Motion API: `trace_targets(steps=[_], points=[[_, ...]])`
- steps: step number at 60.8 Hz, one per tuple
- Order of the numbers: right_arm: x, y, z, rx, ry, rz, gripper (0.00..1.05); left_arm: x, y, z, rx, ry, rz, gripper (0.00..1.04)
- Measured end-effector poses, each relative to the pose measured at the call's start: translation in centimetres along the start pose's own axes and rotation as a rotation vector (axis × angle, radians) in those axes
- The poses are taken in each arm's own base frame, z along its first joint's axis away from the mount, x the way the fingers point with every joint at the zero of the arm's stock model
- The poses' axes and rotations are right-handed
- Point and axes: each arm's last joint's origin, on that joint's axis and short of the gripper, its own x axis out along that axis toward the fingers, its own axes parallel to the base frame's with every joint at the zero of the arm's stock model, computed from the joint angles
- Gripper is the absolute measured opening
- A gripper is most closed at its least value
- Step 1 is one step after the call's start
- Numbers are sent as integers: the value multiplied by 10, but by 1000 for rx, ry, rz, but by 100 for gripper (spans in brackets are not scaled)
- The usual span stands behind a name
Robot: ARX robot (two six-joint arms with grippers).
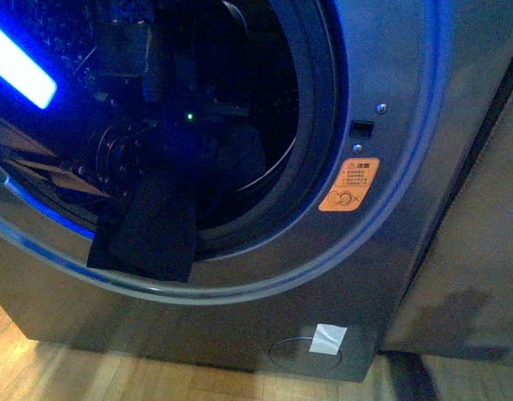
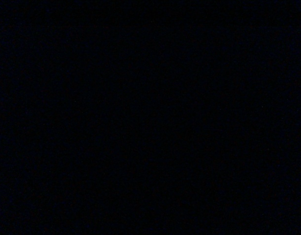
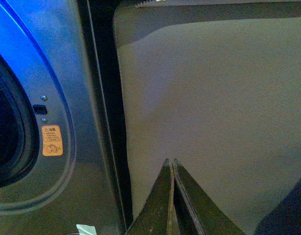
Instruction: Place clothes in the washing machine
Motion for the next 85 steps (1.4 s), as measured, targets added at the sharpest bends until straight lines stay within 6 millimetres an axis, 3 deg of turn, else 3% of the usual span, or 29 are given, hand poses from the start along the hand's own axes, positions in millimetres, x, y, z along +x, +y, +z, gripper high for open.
trace_targets(steps=[19, 33, 46, 52, 65, 78, 85], points=[[0, 0, 0, 0, 0, 0, 2, 12, 2, 13, 60, -6, -9, 13], [0, 0, 0, 0, 0, 0, 2, 10, 0, 6, 82, 33, -59, 51], [0, 0, 0, -1, 0, 0, 32, -1, 1, -11, 76, 80, -82, 83], [0, 0, 0, -1, 0, 0, 52, -15, 2, -19, 62, 105, -100, 100], [0, 0, 0, 0, 0, 0, 99, -60, 11, -8, 33, 116, -140, 98], [0, 0, 0, 0, 0, 0, 97, -99, 20, -5, 5, 127, -157, 98], [0, 0, 0, -1, 0, 0, 97, -143, 24, 7, -53, 100, -193, 98]])
